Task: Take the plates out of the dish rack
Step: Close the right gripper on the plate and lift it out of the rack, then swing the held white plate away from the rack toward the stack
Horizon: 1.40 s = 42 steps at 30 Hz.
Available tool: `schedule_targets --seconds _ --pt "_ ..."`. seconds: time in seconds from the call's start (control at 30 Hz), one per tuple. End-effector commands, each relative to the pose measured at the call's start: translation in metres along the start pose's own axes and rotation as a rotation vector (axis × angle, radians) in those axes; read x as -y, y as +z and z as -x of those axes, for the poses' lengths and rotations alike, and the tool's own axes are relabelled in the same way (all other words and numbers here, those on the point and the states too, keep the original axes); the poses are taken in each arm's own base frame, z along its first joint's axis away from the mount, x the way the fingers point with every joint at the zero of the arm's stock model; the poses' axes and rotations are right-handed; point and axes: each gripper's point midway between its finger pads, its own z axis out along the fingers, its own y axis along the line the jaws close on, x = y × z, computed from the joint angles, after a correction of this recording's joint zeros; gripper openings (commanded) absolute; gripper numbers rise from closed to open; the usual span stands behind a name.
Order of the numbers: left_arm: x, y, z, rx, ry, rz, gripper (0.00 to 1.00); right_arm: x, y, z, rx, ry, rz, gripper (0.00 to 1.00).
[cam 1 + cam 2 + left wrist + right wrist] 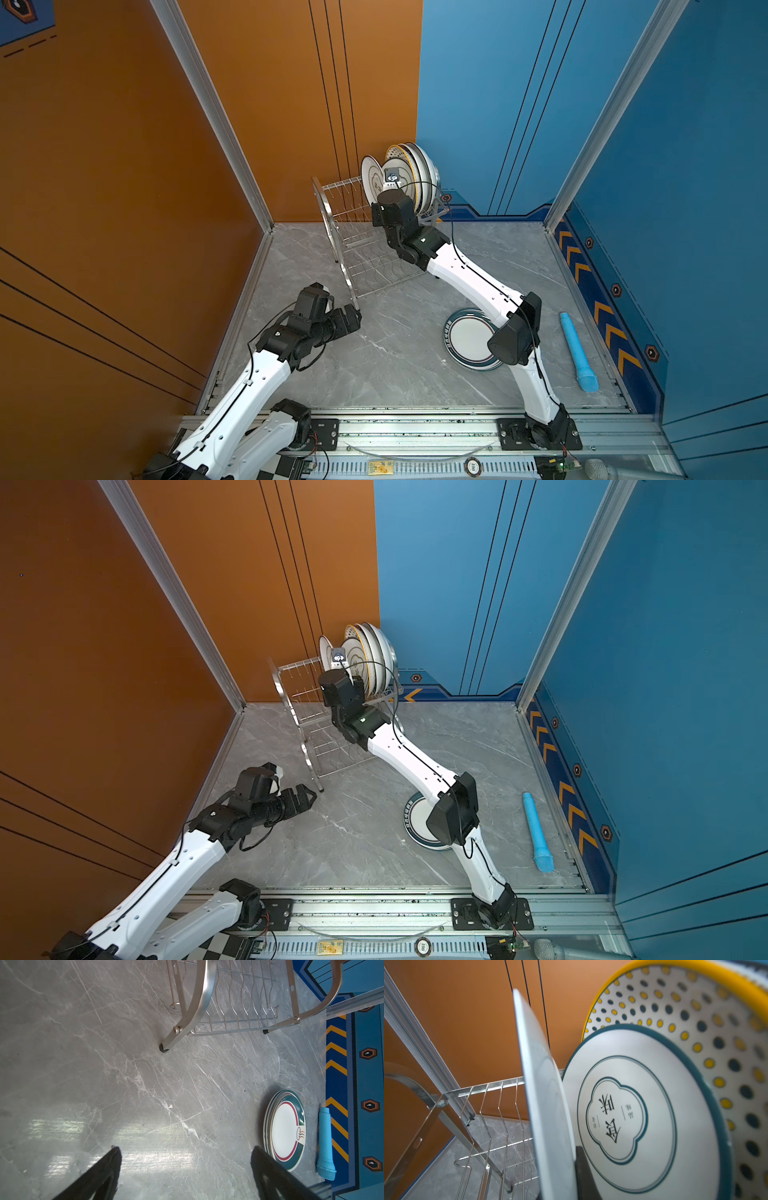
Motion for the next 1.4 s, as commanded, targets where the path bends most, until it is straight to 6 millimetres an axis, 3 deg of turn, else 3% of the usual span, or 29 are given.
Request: schedule_targets --seconds 0.0,0.5,0.57,0.73,0.87,1.03,1.37 --pt "0.006 -0.007 0.003 -0.002 0.024 -0.02 0.98 -0.007 -0.017 0.049 0.16 0.066 0.003 0.0" --pt "0.014 -0.017 0.008 0.043 0.057 -0.034 0.98 0.009 -0.056 0.118 0.306 0.058 0.008 0.0" --pt "0.015 -0.015 0.007 0.035 0.056 -0.035 0.98 0.016 -0.075 0.141 0.341 0.068 0.02 0.0" --pt "0.026 -0.012 0.001 -0.003 0.087 -0.058 0.98 0.027 -0.114 0.167 0.395 0.054 0.022 0.0" --pt "0.035 -0.013 -0.001 -0.002 0.115 -0.065 0.98 0.05 -0.148 0.18 0.42 0.051 0.008 0.0" --pt "0.049 -0.015 -0.005 0.008 0.163 -0.095 0.98 0.096 -0.186 0.173 0.438 0.075 -0.046 0.0" --pt "0.076 -0.007 -0.013 0.005 0.226 -0.106 0.98 0.208 -0.24 0.085 0.341 0.101 -0.26 0.0"
